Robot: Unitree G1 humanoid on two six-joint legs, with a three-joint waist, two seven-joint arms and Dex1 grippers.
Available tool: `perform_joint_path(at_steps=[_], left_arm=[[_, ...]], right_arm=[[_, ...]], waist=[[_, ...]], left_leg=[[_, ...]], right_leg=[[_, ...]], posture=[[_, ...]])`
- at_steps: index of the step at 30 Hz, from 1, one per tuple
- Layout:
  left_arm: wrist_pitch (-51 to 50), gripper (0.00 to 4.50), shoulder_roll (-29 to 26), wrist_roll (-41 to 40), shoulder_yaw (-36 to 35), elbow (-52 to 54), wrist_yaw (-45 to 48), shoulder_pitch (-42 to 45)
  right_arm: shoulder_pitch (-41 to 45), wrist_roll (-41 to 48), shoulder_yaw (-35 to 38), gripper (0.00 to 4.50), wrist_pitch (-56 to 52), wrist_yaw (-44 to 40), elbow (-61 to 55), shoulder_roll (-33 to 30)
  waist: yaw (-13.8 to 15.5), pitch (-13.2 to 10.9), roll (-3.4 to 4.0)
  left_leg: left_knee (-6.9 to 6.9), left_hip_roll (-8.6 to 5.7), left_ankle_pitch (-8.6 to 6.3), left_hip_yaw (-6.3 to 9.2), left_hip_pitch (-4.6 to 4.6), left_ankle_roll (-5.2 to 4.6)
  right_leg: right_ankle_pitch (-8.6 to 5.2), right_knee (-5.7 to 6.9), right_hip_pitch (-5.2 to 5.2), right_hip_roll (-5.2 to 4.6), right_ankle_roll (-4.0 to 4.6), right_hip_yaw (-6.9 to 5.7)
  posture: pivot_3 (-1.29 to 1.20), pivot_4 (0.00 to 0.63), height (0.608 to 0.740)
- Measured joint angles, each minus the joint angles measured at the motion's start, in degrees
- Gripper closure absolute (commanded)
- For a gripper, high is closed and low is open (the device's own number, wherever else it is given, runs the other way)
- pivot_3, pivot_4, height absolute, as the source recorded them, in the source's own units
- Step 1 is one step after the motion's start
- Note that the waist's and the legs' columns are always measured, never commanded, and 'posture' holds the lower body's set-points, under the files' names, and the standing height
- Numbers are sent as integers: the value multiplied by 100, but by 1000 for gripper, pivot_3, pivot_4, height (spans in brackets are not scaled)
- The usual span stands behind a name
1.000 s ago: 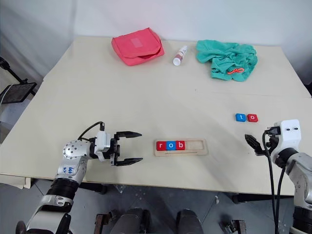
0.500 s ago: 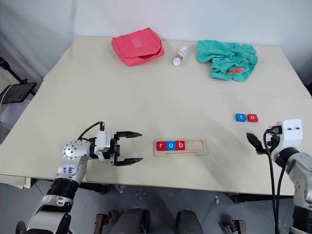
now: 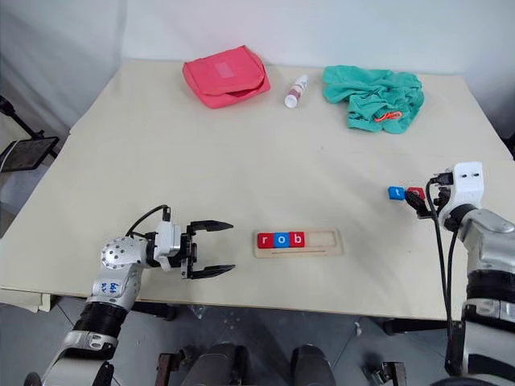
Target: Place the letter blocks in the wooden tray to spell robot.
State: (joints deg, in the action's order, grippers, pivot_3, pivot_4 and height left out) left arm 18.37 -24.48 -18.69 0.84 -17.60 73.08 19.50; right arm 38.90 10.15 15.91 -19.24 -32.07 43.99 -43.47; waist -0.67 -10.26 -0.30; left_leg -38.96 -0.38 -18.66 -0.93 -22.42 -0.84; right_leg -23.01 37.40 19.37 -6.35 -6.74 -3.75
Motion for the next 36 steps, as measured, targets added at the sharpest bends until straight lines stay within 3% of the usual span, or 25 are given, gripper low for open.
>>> perform_joint_path(at_steps=[10,36], left_arm=[[-119,0,-64,0,-35,417,-264,-341],[-158,0,-62,0,-30,386,-377,-214]], right_arm=[[754,-301,-247,38,814,53,1481,1],[1038,-293,-198,38,1030,156,2152,143]], waist=[[-43,0,0],[-113,-1,2]], left_leg=[[-2,1,0,7,-2,0],[-2,7,1,-2,1,3]], right_leg=[[0,1,-3,-2,0,0],[0,0,-3,2,0,6]], posture=[[0,150,740],[0,150,740]])
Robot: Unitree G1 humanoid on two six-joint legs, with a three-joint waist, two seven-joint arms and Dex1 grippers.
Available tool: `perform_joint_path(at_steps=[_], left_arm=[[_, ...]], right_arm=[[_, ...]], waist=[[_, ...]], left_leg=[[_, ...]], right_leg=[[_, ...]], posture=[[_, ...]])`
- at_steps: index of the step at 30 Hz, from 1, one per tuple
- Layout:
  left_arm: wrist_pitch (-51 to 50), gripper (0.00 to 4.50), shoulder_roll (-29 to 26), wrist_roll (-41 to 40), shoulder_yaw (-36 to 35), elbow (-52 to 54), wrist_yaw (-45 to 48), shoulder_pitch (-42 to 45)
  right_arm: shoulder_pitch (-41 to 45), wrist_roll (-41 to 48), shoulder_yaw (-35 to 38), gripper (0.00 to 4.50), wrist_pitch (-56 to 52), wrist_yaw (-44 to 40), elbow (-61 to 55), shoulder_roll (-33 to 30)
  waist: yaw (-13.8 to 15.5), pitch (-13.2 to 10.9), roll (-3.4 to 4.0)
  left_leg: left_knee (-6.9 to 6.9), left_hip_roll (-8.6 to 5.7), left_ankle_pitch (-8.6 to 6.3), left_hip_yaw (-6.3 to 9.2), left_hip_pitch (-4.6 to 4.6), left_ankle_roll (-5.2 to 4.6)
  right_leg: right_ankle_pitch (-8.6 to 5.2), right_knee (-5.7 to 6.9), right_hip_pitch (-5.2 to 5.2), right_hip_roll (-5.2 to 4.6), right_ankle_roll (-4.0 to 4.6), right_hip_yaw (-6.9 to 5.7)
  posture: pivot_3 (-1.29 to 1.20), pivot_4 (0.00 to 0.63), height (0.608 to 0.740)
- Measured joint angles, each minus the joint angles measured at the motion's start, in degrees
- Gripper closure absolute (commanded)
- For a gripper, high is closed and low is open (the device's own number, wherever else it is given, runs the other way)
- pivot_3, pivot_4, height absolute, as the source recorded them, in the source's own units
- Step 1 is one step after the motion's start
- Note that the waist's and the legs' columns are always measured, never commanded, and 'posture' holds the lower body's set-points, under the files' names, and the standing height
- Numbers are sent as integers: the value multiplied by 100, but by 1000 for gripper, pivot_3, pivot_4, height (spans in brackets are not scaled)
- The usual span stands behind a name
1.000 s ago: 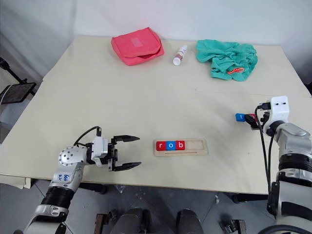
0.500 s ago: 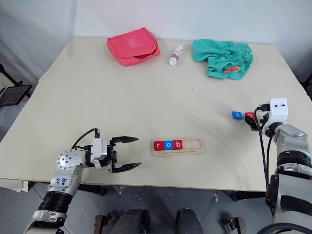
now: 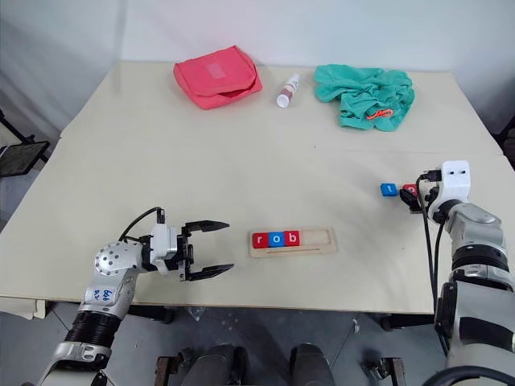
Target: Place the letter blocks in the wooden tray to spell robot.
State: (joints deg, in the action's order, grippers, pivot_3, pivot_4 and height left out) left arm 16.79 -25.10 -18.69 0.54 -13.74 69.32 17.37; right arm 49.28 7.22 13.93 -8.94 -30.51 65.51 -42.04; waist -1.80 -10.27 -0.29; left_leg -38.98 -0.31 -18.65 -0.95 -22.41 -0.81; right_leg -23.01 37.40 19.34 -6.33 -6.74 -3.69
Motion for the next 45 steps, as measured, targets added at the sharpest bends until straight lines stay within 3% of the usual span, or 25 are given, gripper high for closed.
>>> perform_joint_path(at_steps=[9,19,25,32,35,40,45], left_arm=[[26,0,-6,0,1,-128,90,80],[62,0,39,0,54,-335,166,314],[73,0,20,0,52,-472,286,371],[76,0,-41,-60,46,-496,490,345],[76,0,-62,-122,41,-499,561,303],[76,0,-81,-138,38,-512,615,299],[77,0,-84,-139,37,-522,663,308]], right_arm=[[-245,126,105,38,-96,57,-434,179],[-293,133,118,3040,-121,135,-599,291],[-1171,459,350,3031,-742,309,-2076,365],[-3318,1200,656,3031,-2845,1123,-6458,1152],[-3923,1482,716,3031,-3538,1492,-7818,1497],[-4576,1686,734,3031,-4242,2073,-9085,2139],[-4792,1726,749,3031,-4497,2325,-9515,2336]], waist=[[-4,0,0],[17,0,0],[45,0,0],[56,1,3],[57,1,3],[62,1,3],[53,1,3]], left_leg=[[-1,2,0,-2,1,0],[-5,1,0,-1,1,0],[5,-1,0,16,-6,0],[10,-2,2,23,-13,5],[10,-3,3,24,-10,6],[10,-6,3,26,-7,6],[14,-8,4,26,-1,7]], right_leg=[[0,1,0,1,0,2],[0,1,-2,0,0,2],[0,2,2,-1,0,-5],[0,3,9,-1,0,-6],[0,2,7,0,0,-3],[0,4,6,0,0,0],[0,6,5,1,0,2]], posture=[[0,150,740],[0,150,740],[0,150,740],[0,150,740],[0,150,740],[0,150,740],[0,150,740]])
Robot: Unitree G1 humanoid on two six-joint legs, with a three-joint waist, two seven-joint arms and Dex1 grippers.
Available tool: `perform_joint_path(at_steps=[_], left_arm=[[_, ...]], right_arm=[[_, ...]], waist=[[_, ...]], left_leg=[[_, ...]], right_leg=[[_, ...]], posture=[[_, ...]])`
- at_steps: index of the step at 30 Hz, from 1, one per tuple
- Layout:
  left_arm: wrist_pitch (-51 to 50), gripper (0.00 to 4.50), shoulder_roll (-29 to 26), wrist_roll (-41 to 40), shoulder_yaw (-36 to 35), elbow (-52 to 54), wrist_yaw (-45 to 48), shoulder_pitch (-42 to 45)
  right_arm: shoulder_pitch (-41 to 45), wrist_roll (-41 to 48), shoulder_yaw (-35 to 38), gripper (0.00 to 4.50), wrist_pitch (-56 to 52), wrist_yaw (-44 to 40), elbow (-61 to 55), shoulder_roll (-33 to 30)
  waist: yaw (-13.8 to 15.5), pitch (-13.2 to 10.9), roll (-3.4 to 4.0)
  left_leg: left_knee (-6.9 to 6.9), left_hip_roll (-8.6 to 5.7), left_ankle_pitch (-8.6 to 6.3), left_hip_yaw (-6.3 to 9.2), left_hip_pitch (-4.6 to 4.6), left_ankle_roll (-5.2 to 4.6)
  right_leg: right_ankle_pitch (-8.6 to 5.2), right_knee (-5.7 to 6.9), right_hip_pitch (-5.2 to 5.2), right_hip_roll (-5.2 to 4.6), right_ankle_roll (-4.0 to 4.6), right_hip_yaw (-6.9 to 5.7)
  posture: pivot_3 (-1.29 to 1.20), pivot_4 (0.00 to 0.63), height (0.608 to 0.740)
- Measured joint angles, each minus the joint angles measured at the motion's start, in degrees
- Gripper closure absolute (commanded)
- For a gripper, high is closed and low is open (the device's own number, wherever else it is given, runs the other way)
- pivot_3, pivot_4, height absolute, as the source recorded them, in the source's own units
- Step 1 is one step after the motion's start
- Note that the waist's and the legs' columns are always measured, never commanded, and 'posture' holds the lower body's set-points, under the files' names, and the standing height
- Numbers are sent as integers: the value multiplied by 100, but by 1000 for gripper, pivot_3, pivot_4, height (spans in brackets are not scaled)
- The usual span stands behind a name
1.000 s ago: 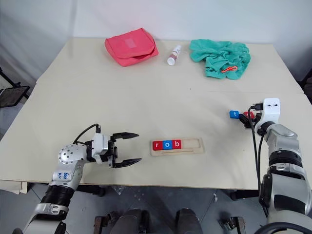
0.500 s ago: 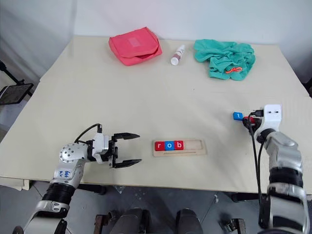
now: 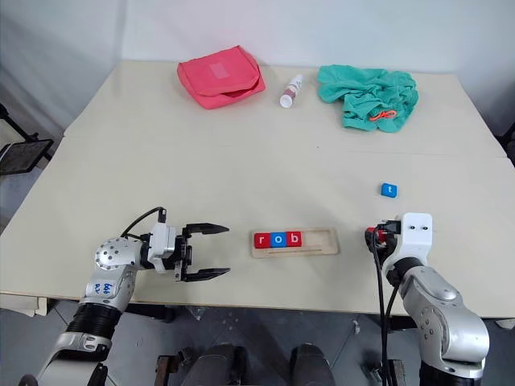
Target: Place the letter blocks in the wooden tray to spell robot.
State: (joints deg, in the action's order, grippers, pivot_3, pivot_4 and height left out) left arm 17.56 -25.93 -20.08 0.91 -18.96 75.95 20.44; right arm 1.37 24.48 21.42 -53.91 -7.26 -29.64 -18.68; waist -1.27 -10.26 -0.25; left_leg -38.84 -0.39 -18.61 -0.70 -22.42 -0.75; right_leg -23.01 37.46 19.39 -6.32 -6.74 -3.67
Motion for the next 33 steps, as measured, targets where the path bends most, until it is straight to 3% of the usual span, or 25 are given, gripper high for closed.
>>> perform_joint_path(at_steps=[9,11,19,26,33], left_arm=[[12,0,1,0,-10,-10,31,30],[14,0,3,0,-10,-10,29,30],[69,0,110,3,-4,-102,-61,152],[134,0,139,8,5,-176,-135,144],[163,0,141,9,5,-77,-245,25]], right_arm=[[-396,78,13,17,-6,-43,-393,78],[-455,143,-10,17,-1,-258,-449,-160],[-364,-64,-780,17,789,-2764,205,-3215],[765,-620,-1729,17,2043,-4434,1915,-4236],[2293,-1626,-2961,17,3504,-5856,4018,-4391]], waist=[[-6,0,0],[-8,0,0],[-6,-1,-2],[-4,-2,-3],[-11,-2,-3]], left_leg=[[2,-1,0,-1,1,0],[1,-1,0,-2,1,0],[4,-1,6,-3,8,-10],[7,-2,5,4,21,-11],[8,-2,5,12,20,-11]], right_leg=[[0,1,0,0,0,2],[0,0,-1,0,0,3],[0,-50,-36,6,0,-2],[0,-73,-61,1,0,-13],[0,-91,-69,-1,0,-28]], posture=[[0,150,740],[0,150,740],[0,150,740],[0,150,740],[0,150,740]])
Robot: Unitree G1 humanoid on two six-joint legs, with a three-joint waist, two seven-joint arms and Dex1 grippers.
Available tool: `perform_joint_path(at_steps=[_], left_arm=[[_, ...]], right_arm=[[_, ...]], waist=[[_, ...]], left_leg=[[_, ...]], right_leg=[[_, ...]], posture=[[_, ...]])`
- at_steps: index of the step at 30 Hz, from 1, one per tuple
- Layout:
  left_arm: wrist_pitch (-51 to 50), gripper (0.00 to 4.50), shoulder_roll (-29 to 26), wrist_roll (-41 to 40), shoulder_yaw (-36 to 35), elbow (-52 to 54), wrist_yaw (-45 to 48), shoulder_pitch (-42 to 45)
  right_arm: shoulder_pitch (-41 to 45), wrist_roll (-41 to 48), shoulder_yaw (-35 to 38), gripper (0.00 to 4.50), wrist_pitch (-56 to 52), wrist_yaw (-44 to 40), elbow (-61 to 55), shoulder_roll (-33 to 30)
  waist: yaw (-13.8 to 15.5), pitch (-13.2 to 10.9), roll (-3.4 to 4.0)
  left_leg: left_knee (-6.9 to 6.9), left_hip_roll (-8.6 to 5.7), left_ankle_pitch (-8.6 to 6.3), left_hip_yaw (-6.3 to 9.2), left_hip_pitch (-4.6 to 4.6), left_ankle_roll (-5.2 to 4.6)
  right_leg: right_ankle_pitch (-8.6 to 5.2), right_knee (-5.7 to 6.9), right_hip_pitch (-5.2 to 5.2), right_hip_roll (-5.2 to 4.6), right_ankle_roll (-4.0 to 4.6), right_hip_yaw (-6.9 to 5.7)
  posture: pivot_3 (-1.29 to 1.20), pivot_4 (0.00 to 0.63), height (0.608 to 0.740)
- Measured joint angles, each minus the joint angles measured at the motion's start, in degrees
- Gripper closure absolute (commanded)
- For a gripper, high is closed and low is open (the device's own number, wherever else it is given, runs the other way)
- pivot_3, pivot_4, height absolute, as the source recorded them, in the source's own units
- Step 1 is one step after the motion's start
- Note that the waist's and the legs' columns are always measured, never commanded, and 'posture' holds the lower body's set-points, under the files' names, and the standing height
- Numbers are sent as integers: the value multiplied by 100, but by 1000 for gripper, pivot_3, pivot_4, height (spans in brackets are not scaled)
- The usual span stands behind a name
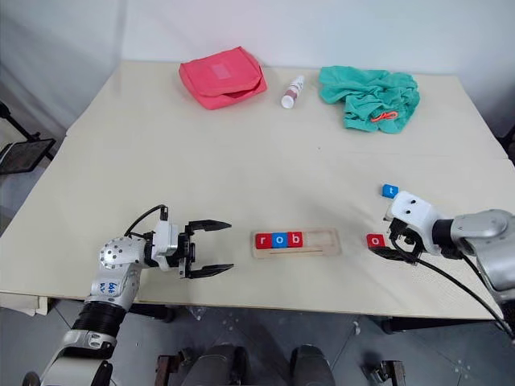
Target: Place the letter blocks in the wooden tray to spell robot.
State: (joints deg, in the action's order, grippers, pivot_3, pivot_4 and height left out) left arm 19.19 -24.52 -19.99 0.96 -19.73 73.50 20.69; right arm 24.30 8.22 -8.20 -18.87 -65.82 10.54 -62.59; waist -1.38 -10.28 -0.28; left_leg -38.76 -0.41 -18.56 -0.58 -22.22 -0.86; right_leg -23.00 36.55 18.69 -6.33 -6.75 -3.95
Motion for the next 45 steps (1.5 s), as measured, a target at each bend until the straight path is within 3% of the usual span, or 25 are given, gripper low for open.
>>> perform_joint_path(at_steps=[5,6,8,15,16,28,41,42,45], left_arm=[[0,0,-27,0,-4,132,-108,-132],[-1,0,-33,0,-6,153,-136,-154],[-2,0,-40,0,-11,207,-180,-201],[-11,0,-43,0,-11,312,-290,-280],[-13,0,-43,0,-11,312,-294,-280],[-11,0,-4,2,10,240,-294,-98],[30,0,30,8,12,177,-340,-126],[30,0,22,8,10,195,-346,-150],[30,0,-14,7,5,320,-359,-271]], right_arm=[[606,-391,-382,17,626,-720,795,39],[671,-452,-414,194,694,-794,869,66],[755,-508,-423,610,773,-898,995,150],[773,-559,-425,2924,783,-1071,939,277],[773,-585,-425,3051,771,-1070,906,277],[1186,15,-336,3048,-877,-1177,-712,698],[1651,-411,-1308,3048,-841,-1341,-635,1231],[1694,-469,-1376,2337,-786,-1364,-573,1232],[1757,-541,-1407,1348,-696,-1412,-505,1293]], waist=[[18,0,0],[25,0,0],[30,0,0],[-6,0,0],[-4,0,0],[84,0,1],[122,0,1],[122,0,1],[114,0,1]], left_leg=[[-5,0,0,12,-2,0],[-7,0,0,14,-2,0],[-8,0,0,18,-2,0],[-23,1,0,20,-1,1],[-24,1,0,20,-1,1],[-21,0,-1,30,-8,1],[-19,-2,-1,31,-12,1],[-20,-2,-1,31,-12,1],[-18,-2,-1,32,-12,2]], right_leg=[[0,-1,-6,-3,0,-18],[0,-2,-7,-4,0,-21],[0,-3,-12,-4,0,-26],[0,-2,-19,-3,0,-28],[0,-2,-19,-3,0,-28],[1,-5,-15,-3,-1,-34],[1,-4,-10,-3,-1,-41],[1,-4,-10,-3,-1,-42],[1,-3,-9,-3,-1,-41]], posture=[[0,150,740],[0,150,740],[0,150,740],[0,150,740],[0,150,740],[0,150,740],[0,150,740],[0,150,740],[0,150,740]])
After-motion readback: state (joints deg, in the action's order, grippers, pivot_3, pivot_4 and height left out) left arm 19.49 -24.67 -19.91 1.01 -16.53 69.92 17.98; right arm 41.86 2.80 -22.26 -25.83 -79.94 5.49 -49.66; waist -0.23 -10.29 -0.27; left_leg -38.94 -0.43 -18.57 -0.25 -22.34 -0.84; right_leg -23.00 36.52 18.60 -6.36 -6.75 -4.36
